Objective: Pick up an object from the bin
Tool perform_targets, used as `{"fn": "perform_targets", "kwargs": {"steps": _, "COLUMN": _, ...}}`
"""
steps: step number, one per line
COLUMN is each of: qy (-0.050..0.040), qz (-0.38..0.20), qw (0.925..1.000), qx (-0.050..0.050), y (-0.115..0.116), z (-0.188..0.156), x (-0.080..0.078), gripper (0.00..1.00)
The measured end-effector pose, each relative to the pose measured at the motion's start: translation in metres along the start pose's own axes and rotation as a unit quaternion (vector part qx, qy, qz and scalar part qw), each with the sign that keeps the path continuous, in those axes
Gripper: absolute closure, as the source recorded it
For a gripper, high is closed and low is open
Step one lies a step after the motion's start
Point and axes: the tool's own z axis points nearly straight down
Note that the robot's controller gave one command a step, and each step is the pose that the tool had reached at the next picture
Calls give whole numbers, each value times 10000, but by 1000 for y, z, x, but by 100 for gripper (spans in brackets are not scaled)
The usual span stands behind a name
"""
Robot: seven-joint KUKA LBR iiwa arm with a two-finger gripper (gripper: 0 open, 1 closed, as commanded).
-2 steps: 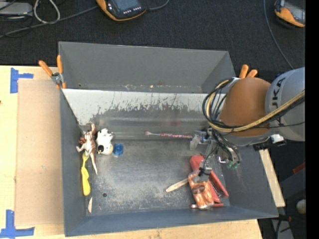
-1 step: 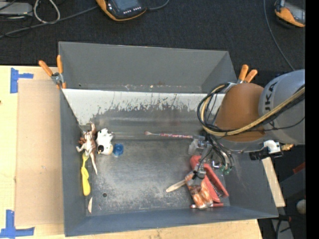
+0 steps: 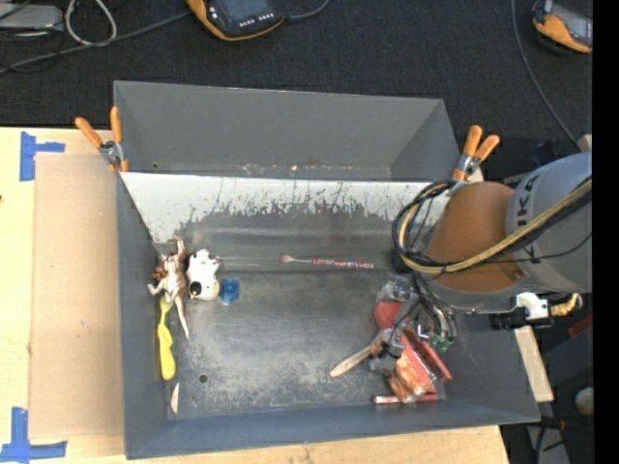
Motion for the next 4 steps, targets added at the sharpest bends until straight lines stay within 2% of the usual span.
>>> {"fn": "perform_targets", "kwargs": {"steps": 1, "qy": -14, "qz": 1235, "qw": 9923, "qx": -14, "y": -4, "z": -3, "x": -13, "gripper": 100}}
{"fn": "perform_targets", "kwargs": {"steps": 2, "qy": -15, "qz": 1233, "qw": 9924, "qx": -14, "y": -3, "z": -3, "x": -13, "gripper": 100}}
{"fn": "perform_targets", "kwargs": {"steps": 3, "qy": 28, "qz": 1229, "qw": 9924, "qx": -8, "y": -3, "z": -25, "x": -10, "gripper": 100}}
{"fn": "perform_targets", "kwargs": {"steps": 4, "qy": 1, "qz": 1222, "qw": 9925, "qx": -18, "y": -3, "z": -50, "x": -12, "gripper": 100}}
